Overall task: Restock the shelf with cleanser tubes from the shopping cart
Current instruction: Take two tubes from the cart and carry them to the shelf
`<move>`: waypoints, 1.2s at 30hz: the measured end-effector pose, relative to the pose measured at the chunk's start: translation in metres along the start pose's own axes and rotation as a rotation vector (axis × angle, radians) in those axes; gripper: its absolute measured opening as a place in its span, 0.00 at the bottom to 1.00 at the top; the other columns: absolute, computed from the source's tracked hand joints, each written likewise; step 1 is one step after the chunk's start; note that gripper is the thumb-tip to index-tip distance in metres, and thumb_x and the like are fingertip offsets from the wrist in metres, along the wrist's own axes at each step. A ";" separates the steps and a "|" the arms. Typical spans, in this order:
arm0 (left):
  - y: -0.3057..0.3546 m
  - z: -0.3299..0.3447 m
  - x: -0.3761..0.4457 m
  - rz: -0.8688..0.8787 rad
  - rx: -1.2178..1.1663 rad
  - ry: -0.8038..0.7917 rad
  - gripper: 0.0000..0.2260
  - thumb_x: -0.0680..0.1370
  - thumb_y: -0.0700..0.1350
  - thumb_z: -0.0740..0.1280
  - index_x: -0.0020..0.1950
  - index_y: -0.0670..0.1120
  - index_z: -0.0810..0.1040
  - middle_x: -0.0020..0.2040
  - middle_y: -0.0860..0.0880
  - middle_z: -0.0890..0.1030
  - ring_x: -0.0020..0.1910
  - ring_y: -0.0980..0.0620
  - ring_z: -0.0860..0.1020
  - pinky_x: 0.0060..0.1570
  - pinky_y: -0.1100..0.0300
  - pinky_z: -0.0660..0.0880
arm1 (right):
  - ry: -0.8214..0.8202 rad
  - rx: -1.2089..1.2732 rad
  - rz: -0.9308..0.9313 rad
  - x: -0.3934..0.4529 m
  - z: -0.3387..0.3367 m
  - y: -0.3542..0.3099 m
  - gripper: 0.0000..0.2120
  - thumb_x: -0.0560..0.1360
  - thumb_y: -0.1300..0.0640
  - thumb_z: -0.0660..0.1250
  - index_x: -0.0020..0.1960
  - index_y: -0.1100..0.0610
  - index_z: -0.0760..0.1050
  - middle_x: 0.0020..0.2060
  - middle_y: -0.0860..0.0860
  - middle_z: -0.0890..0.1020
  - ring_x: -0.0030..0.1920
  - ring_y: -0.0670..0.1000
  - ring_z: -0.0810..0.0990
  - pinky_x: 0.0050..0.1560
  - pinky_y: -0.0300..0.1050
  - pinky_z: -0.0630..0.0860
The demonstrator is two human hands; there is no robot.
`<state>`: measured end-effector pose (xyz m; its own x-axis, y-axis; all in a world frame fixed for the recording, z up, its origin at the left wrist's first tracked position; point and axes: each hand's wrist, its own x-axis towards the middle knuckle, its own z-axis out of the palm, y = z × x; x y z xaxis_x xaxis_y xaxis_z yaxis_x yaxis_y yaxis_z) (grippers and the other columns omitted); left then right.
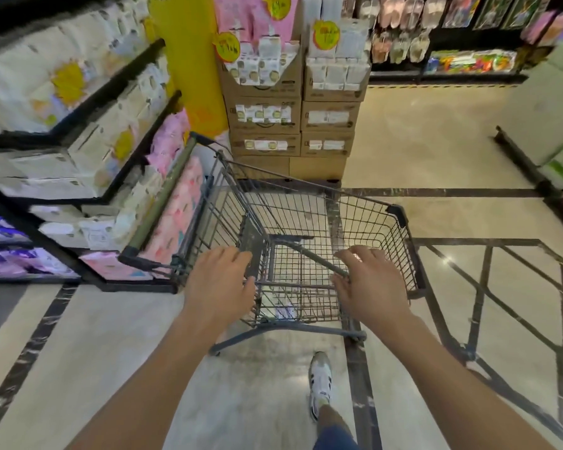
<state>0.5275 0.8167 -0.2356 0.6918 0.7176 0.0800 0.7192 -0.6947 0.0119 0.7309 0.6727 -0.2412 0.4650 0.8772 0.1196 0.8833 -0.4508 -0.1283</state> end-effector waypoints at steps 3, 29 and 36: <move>0.007 0.019 0.048 -0.029 0.020 -0.076 0.22 0.79 0.56 0.61 0.72 0.50 0.71 0.66 0.51 0.77 0.66 0.49 0.72 0.70 0.52 0.65 | -0.055 0.022 -0.027 0.050 0.024 0.022 0.22 0.77 0.43 0.65 0.67 0.51 0.73 0.61 0.51 0.79 0.61 0.56 0.75 0.58 0.54 0.75; -0.026 0.388 0.224 0.210 0.074 -1.004 0.20 0.78 0.40 0.63 0.69 0.50 0.71 0.65 0.48 0.74 0.65 0.43 0.73 0.62 0.46 0.73 | -1.044 0.124 -0.360 0.228 0.413 0.055 0.27 0.79 0.46 0.64 0.74 0.54 0.62 0.70 0.55 0.70 0.69 0.58 0.69 0.65 0.56 0.72; -0.044 0.460 0.217 0.531 0.159 -0.912 0.25 0.80 0.40 0.63 0.77 0.49 0.65 0.79 0.48 0.60 0.79 0.46 0.56 0.76 0.49 0.54 | -1.141 0.150 -0.465 0.201 0.506 0.049 0.33 0.79 0.45 0.64 0.79 0.53 0.57 0.76 0.52 0.64 0.71 0.59 0.65 0.67 0.58 0.71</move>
<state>0.6758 1.0253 -0.6771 0.6583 0.1365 -0.7403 0.2665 -0.9620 0.0596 0.8382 0.9100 -0.7218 -0.2735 0.6246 -0.7315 0.9004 -0.1012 -0.4231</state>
